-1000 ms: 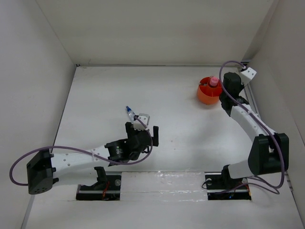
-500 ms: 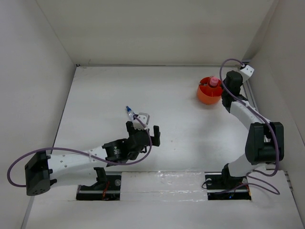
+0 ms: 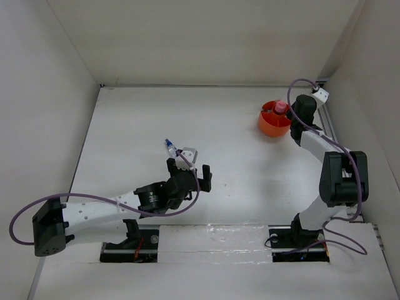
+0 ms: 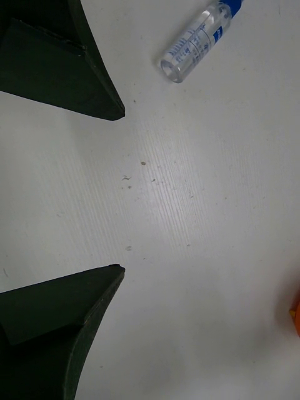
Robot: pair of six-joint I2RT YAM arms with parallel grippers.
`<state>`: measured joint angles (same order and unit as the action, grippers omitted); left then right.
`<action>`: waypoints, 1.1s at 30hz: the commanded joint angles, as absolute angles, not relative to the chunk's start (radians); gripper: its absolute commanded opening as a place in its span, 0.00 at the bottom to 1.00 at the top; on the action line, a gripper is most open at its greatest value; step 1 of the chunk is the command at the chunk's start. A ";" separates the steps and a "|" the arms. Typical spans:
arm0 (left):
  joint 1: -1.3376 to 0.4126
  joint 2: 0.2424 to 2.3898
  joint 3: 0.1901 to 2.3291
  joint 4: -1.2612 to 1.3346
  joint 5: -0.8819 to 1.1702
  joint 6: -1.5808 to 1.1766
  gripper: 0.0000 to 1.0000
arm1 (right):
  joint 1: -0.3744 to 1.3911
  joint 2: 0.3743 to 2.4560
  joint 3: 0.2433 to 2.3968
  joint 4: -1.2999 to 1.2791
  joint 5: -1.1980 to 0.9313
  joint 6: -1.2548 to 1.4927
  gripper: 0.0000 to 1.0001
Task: Sort the stationery into containers
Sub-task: Place the stapler in the storage box.
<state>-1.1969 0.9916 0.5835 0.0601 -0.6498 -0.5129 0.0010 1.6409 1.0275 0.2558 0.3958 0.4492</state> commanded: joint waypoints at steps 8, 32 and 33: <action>-1.198 0.954 0.575 0.091 -0.638 -0.502 1.00 | 0.005 1.611 0.990 0.347 0.370 0.488 0.00; -1.198 0.925 0.575 0.063 -0.686 -0.538 1.00 | 0.055 1.503 0.939 0.299 0.413 0.515 0.81; -1.198 0.925 0.575 0.028 -0.702 -0.551 1.00 | 0.055 1.476 0.939 0.299 0.413 0.515 0.81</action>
